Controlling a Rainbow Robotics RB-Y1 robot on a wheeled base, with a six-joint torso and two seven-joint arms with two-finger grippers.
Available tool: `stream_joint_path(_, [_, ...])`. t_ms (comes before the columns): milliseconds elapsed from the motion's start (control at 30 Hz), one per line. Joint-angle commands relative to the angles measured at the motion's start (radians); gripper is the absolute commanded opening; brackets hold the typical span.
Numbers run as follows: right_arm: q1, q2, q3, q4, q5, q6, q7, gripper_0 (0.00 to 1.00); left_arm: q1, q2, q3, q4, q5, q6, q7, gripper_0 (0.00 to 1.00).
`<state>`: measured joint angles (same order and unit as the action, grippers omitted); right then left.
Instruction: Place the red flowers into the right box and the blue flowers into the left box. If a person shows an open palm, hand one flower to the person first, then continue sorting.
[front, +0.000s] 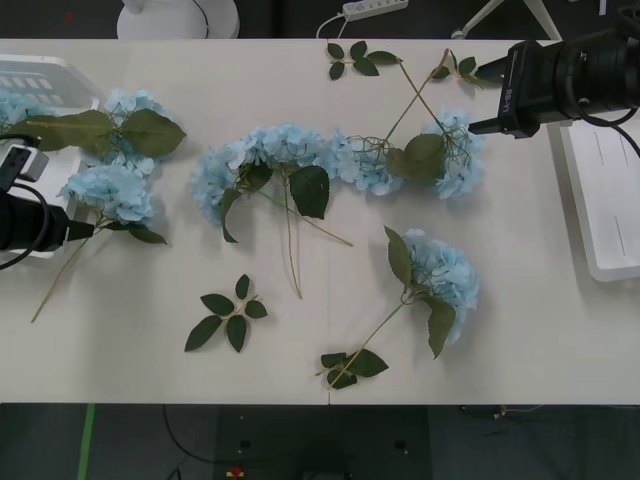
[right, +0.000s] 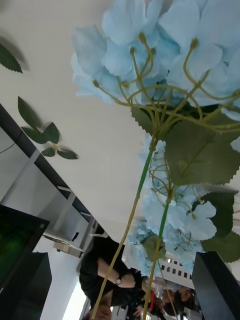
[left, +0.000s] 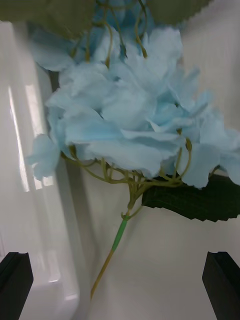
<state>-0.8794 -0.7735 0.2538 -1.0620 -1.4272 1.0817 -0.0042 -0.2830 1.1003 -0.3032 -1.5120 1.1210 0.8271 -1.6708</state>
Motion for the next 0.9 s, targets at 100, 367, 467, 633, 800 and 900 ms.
stream_joint_path(100, [-0.015, 0.066, -0.022, 0.047, 0.068, -0.034, -0.003, 0.83, -0.113, -0.037, -0.136, -0.007, -0.047, -0.026, -0.063, 1.0])
stream_joint_path(367, [-0.013, 0.146, -0.022, 0.086, 0.1, -0.083, 0.006, 0.83, -0.216, -0.065, -0.257, 0.058, -0.136, -0.026, -0.066, 1.0])
stream_joint_path(467, [-0.013, 0.177, -0.022, 0.088, 0.131, -0.095, -0.002, 0.83, -0.235, -0.077, -0.266, 0.096, -0.142, -0.034, -0.07, 1.0])
stream_joint_path(633, [-0.013, 0.224, -0.022, 0.12, 0.142, -0.154, 0.004, 0.83, -0.243, -0.091, -0.295, 0.133, -0.159, -0.059, -0.081, 1.0])
stream_joint_path(800, [-0.015, 0.247, -0.022, 0.14, 0.145, -0.181, 0.009, 0.83, -0.243, -0.094, -0.369, 0.171, -0.161, -0.149, -0.079, 1.0])
stream_joint_path(900, [-0.015, 0.255, -0.022, 0.148, 0.148, -0.183, 0.01, 0.82, -0.243, -0.099, -0.402, 0.182, -0.152, -0.183, -0.072, 1.0])
